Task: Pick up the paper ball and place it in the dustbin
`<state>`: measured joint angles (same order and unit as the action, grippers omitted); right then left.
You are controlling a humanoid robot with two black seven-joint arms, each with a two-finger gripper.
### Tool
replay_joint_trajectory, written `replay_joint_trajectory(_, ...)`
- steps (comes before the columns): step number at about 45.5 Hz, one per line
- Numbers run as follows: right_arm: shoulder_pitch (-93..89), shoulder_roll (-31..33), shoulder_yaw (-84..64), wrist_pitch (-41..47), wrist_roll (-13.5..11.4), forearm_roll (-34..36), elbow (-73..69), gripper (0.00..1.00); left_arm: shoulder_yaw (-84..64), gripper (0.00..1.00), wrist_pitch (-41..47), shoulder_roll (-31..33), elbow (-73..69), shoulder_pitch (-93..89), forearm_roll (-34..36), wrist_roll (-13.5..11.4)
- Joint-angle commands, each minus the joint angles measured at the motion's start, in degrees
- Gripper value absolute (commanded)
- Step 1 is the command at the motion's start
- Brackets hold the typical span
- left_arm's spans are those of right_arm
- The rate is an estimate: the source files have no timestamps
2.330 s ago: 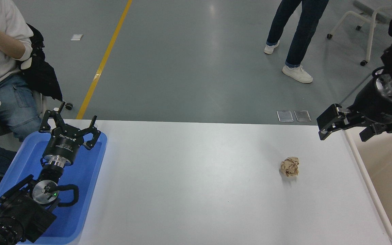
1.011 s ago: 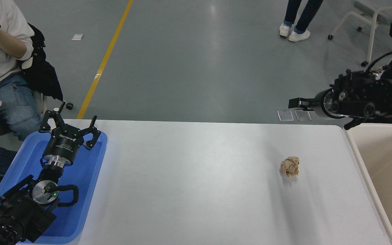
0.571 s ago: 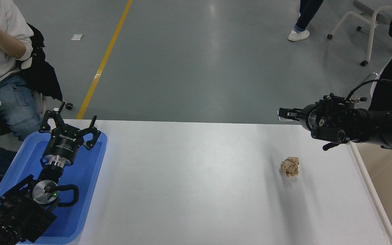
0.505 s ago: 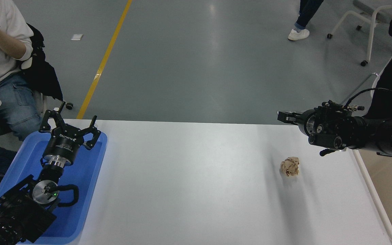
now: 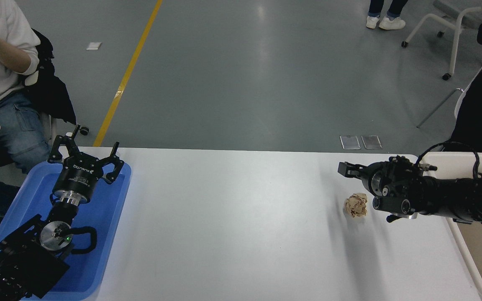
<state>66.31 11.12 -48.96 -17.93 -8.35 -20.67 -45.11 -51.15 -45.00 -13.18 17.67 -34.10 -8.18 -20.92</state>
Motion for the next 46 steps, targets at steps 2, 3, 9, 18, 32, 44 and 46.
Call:
replay_joint_trajectory(2,-3.11,-1.18,0.09,-0.35,0.00,-0.77,0.02,1.00,0.00,1.00,0.00,0.00,0.00,0.00,0.01,0.00)
replay_joint_trajectory(3,-3.29,-1.18,0.09,-0.35,0.00,-0.77,0.02,1.00,0.00,1.00,0.00,0.00,0.00,0.00,-0.08,0.00)
replay_joint_trajectory(9,-3.73,-1.18,0.09,-0.26,0.00,-0.77,0.02,1.00,0.00,1.00,0.00,0.00,0.00,0.00,0.01,0.00)
replay_joint_trajectory(18,-3.99,-1.27,0.09,-0.26,0.00,-0.77,0.02,1.00,0.00,1.00,0.00,0.00,0.00,0.00,0.01,0.00)
replay_joint_trajectory(32,-5.13,-1.27,0.09,-0.53,0.09,-3.67,0.02,0.97,0.00,1.00,0.00,0.00,0.00,0.00,0.00,0.00)
replay_joint_trajectory(44,-6.19,-1.71,-0.43,-1.41,1.58,-4.47,0.02,0.34,0.00,1.00,0.00,0.00,0.00,0.00,0.01,0.00)
replay_joint_trajectory(46,-6.28,-1.80,-0.43,-1.41,1.58,-4.47,0.10,0.26,0.00,1.00,0.00,0.00,0.00,0.00,0.01,0.00)
